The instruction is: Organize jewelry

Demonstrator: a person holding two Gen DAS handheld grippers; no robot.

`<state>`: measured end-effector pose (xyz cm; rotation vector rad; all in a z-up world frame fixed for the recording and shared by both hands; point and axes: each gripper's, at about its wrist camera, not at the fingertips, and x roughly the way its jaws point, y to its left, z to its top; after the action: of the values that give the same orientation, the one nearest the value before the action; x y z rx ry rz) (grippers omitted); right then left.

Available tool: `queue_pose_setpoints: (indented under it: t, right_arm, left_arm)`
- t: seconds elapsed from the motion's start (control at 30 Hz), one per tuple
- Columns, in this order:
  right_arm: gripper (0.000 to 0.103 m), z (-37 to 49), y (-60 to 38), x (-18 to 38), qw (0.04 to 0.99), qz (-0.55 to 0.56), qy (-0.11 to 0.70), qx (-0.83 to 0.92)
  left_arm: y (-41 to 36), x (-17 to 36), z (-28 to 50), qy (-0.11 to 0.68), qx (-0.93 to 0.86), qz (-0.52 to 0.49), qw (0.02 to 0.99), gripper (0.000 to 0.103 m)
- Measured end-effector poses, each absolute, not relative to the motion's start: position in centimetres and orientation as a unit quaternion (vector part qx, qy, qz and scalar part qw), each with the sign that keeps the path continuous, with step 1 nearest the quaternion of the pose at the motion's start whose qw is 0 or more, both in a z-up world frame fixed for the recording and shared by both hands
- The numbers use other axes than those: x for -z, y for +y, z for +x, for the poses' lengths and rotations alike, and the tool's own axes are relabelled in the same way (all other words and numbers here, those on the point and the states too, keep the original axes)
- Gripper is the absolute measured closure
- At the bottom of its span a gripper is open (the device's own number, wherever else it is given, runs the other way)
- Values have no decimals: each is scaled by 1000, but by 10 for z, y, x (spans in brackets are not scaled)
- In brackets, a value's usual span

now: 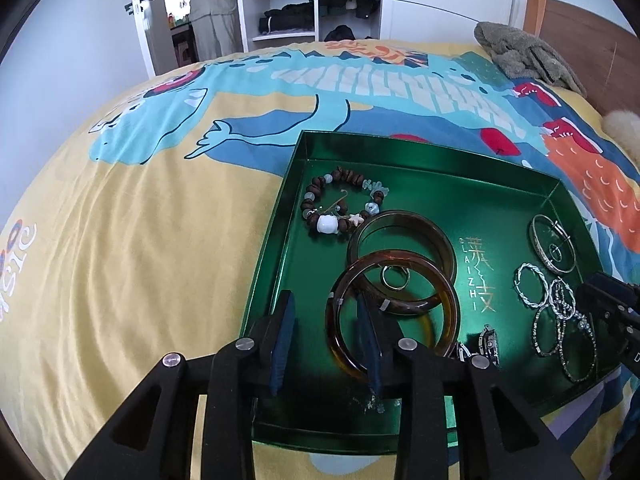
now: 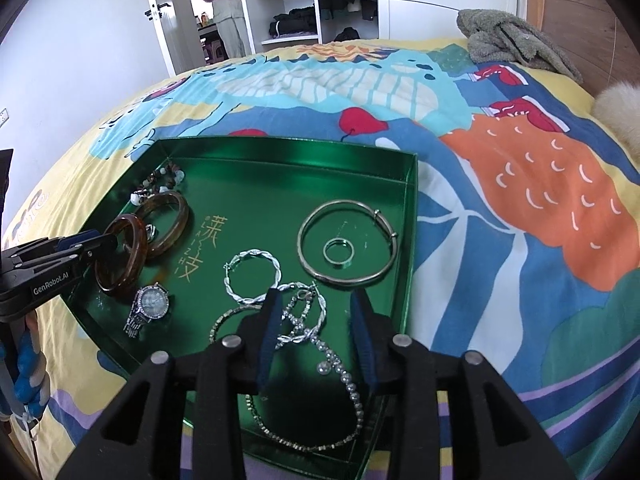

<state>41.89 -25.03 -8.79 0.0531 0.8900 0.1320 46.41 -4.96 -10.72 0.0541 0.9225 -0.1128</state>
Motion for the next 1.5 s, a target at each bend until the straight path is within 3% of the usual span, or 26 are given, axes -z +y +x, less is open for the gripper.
queue_pose_setpoints:
  t: [0.2,0.4,1.03,1.17,1.5]
  right_arm:
    - [69,395,-249,70,908,19,413,-62]
    - [61,353,-245,49,918,18,391,-64]
    - [44,184,-229,6,939,1,340,-59]
    - [36,153,-222,0,942,-6,329,-63]
    - [31,85,-206,-14,953,-6,295,-73]
  left_arm:
    - [-46,83,431,416,61,30,907,47]
    - [-46,64,384,393,66,40,916,31]
    - [-32,18,202,321,53,56,944,16]
    - [-26,9,172,306,48,56,949,8]
    - [-17,-5,106,273,31,59,960,0]
